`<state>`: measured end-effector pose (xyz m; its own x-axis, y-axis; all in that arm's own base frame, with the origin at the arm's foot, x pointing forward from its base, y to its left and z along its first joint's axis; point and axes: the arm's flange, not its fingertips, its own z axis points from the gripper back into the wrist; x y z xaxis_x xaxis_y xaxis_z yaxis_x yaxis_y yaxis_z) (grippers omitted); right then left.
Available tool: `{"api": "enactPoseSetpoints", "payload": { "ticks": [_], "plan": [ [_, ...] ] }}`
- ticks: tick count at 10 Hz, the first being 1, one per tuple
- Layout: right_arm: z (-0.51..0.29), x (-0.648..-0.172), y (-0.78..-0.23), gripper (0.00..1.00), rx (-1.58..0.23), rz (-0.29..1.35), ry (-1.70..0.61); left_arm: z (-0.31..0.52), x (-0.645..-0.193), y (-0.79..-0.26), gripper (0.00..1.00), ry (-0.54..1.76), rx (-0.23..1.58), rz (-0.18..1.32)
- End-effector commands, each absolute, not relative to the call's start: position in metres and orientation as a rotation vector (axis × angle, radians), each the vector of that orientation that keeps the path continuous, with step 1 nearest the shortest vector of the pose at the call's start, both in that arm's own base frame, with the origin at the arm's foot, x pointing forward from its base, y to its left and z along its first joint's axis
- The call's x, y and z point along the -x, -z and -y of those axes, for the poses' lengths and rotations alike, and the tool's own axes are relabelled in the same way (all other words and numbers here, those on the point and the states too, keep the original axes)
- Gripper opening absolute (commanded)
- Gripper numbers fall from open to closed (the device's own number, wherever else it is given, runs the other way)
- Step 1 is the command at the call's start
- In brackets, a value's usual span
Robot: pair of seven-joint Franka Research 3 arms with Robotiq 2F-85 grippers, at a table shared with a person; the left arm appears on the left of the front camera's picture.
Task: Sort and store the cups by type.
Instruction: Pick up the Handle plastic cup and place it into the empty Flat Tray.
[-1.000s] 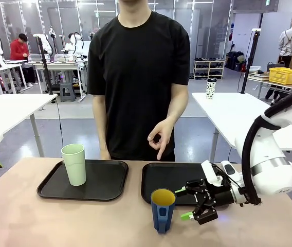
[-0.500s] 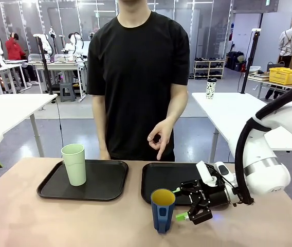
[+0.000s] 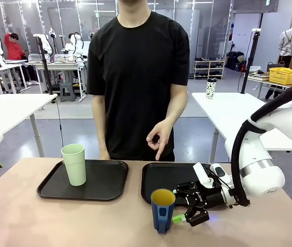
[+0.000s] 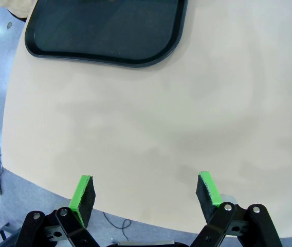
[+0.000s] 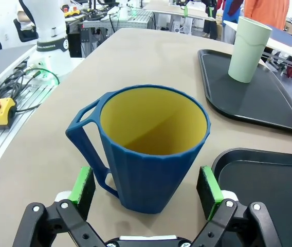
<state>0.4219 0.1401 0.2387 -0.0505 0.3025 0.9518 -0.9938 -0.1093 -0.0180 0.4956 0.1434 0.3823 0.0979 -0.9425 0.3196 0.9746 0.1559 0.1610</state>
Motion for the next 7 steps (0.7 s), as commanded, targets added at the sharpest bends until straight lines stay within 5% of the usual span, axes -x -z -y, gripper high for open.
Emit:
{"api": "enactPoseSetpoints", "payload": {
  "ticks": [1, 7],
  "plan": [
    [-0.148, -0.427, -0.236, 1.0, -1.047, 0.96, -1.457, -0.146, -0.5, -0.381, 1.0, 1.433, 0.105, 0.419],
    [-0.164, -0.432, -0.226, 1.0, -1.086, 0.974, -1.45, -0.146, -0.5, -0.381, 1.0, 1.433, 0.105, 0.419]
  ]
}}
